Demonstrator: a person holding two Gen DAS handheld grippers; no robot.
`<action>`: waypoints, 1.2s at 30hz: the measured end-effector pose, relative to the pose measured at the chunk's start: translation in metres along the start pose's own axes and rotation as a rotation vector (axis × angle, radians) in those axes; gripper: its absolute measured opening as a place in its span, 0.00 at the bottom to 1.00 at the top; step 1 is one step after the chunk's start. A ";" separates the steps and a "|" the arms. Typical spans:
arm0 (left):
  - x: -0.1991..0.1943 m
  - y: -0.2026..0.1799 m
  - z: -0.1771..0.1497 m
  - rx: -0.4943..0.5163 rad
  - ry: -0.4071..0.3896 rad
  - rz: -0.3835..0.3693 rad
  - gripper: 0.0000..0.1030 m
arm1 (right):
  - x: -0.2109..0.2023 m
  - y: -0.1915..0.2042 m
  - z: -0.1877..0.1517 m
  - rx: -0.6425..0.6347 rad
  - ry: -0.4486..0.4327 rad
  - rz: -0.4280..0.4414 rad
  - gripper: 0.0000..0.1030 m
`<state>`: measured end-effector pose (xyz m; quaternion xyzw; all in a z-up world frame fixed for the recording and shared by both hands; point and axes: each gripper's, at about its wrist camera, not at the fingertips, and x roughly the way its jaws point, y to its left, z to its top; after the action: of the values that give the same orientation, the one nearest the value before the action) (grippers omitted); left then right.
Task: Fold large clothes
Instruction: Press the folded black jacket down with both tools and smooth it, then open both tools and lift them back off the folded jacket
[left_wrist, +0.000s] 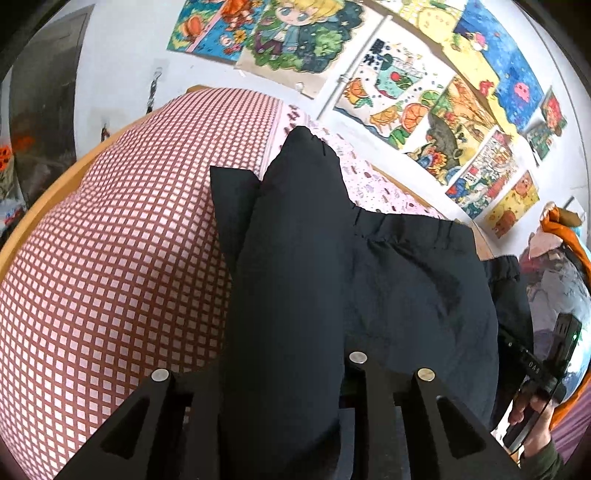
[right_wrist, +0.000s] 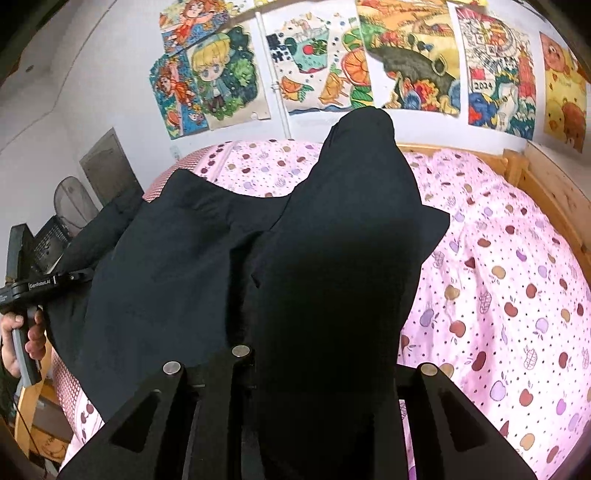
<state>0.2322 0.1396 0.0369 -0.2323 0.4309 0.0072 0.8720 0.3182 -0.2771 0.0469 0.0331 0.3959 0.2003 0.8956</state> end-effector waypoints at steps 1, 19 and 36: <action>0.002 0.001 0.000 -0.002 0.003 0.004 0.25 | 0.003 -0.001 -0.001 0.014 0.003 -0.004 0.21; 0.006 -0.006 0.005 0.015 0.029 0.071 0.79 | 0.024 -0.004 -0.012 0.073 0.062 -0.152 0.61; -0.033 -0.026 -0.008 0.094 -0.158 0.181 0.97 | -0.009 -0.002 -0.007 0.077 -0.060 -0.316 0.78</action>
<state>0.2109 0.1194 0.0676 -0.1502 0.3797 0.0842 0.9089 0.3080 -0.2832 0.0477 0.0106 0.3764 0.0404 0.9255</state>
